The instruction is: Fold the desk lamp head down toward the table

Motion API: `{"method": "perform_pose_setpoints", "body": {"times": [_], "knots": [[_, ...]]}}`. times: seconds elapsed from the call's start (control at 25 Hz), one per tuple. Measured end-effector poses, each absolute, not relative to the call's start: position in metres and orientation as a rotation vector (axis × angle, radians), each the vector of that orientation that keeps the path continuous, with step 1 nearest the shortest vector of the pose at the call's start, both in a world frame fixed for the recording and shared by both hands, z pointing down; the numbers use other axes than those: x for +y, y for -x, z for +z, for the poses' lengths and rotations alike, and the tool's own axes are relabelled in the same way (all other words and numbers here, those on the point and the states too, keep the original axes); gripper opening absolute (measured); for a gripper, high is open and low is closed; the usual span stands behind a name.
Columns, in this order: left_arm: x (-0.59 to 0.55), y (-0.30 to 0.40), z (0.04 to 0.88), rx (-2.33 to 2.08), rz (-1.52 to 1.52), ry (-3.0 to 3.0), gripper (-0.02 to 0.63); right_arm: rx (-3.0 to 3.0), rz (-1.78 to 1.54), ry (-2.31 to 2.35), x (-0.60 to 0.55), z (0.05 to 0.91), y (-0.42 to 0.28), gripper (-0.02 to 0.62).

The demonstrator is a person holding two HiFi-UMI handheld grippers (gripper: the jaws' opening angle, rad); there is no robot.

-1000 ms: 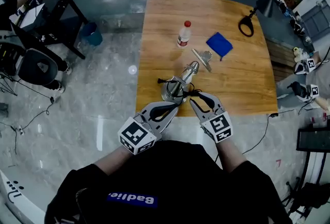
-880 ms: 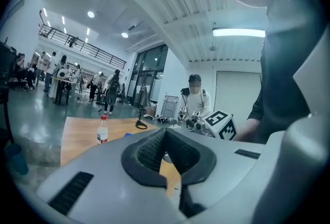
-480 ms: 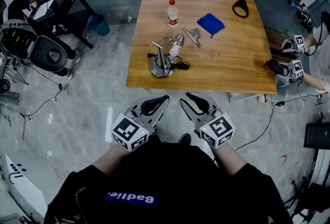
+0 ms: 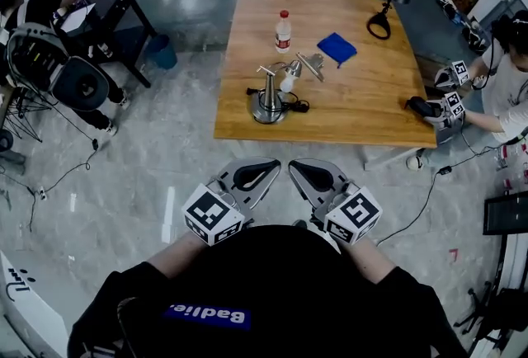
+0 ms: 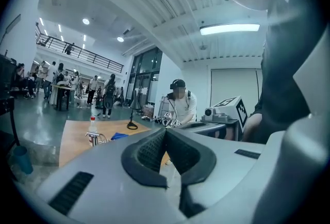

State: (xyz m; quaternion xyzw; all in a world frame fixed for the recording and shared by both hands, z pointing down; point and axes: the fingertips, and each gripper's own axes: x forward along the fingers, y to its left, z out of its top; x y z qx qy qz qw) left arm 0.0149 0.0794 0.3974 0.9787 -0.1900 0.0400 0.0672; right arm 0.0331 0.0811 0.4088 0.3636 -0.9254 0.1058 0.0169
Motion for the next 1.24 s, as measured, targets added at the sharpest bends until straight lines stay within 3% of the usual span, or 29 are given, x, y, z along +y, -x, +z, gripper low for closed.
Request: {"method": "perform_pose_setpoints", "body": {"times": [0.4, 1.24], "knots": [[0.082, 0.013, 0.398, -0.523, 0.108, -2.957, 0.009, -2.848, 0.264, -1.177, 0.082, 0.396, -0.002, 0.005], [0.087, 0.014, 0.404, -0.507, 0.094, -2.945, 0.009, -2.801, 0.302, -1.224, 0.085, 0.408, -0.007, 0.005]]}}
